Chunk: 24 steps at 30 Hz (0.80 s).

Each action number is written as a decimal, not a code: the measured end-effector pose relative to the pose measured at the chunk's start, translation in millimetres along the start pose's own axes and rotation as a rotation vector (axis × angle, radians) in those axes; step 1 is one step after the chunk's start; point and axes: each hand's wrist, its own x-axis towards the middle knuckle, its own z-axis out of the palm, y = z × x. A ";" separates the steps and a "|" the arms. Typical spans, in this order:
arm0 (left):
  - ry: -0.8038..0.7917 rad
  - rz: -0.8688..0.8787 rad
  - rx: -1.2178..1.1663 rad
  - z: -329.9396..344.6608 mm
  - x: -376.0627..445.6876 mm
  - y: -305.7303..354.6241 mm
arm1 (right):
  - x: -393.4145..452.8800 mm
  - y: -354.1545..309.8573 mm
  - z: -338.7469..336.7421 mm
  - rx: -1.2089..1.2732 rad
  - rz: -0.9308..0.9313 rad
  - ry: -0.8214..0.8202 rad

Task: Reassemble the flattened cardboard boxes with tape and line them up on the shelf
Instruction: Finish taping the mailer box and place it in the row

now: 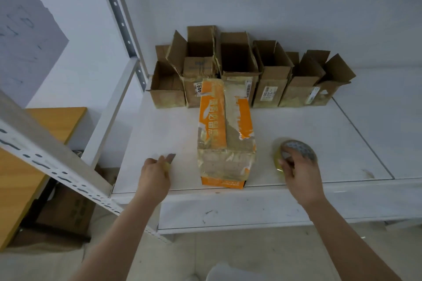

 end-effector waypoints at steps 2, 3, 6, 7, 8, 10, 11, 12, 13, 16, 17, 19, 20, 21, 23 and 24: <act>0.067 0.021 -0.075 -1.3 -1.4 0.3 | 1.1 -6.7 -9.5 0.042 0.045 -0.024; 0.115 0.040 -0.149 -6.4 -3.5 3.5 | 2.3 -12.1 -15.5 0.060 0.053 0.004; 0.280 0.217 -0.500 -33.2 -15.3 24.9 | 8.0 -42.1 -40.4 0.177 0.004 0.112; 0.304 0.324 -0.598 -43.3 -21.6 36.1 | 10.1 -55.8 -49.3 0.247 -0.023 0.115; 0.301 0.427 -0.669 -52.0 -28.4 47.2 | 11.3 -70.2 -56.9 0.323 -0.053 0.099; 0.230 0.539 -0.752 -59.6 -40.0 65.5 | 11.3 -97.2 -66.5 0.433 -0.120 0.022; 0.179 0.540 -0.762 -58.8 -44.3 72.0 | 10.0 -108.1 -67.7 0.446 -0.142 -0.029; 0.135 0.525 -0.756 -55.9 -47.6 76.8 | 8.2 -115.4 -66.7 0.435 -0.148 -0.081; 0.101 0.505 -0.749 -51.9 -49.8 79.9 | 6.3 -120.4 -64.2 0.417 -0.146 -0.129; 0.052 0.472 -0.804 -40.3 -51.7 80.6 | 1.5 -122.7 -56.0 0.403 -0.135 -0.190; 0.051 0.472 -0.824 -38.1 -50.7 79.3 | 1.1 -121.9 -54.8 0.411 -0.137 -0.187; 0.050 0.482 -0.846 -34.2 -48.1 76.3 | 0.8 -119.9 -53.3 0.439 -0.143 -0.185; 0.050 0.489 -0.853 -32.5 -47.6 75.3 | 0.7 -118.4 -52.6 0.455 -0.144 -0.187; 0.050 0.496 -0.857 -31.4 -47.3 74.5 | 0.6 -117.2 -52.1 0.469 -0.145 -0.191; 0.058 0.514 -0.851 -29.8 -47.4 73.5 | 1.1 -115.0 -52.3 0.486 -0.145 -0.206; 0.062 0.526 -0.844 -28.9 -47.0 72.6 | 1.2 -113.8 -52.7 0.469 -0.153 -0.212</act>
